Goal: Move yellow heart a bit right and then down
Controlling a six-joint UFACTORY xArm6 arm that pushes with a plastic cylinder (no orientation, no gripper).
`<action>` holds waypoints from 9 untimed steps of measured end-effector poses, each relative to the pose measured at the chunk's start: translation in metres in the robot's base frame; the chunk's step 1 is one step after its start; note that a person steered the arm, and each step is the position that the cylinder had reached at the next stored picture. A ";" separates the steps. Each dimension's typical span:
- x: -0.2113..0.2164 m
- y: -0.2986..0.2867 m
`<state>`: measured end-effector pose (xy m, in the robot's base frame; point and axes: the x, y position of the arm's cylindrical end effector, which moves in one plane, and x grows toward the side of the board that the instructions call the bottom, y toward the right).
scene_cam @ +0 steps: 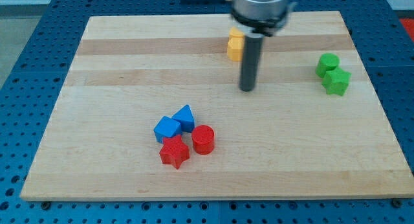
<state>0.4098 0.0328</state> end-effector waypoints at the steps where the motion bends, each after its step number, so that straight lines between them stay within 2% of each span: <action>1: -0.036 -0.049; 2: -0.081 -0.072; 4: -0.156 -0.060; 5: -0.163 -0.023; 9: -0.113 0.072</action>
<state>0.2966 0.1045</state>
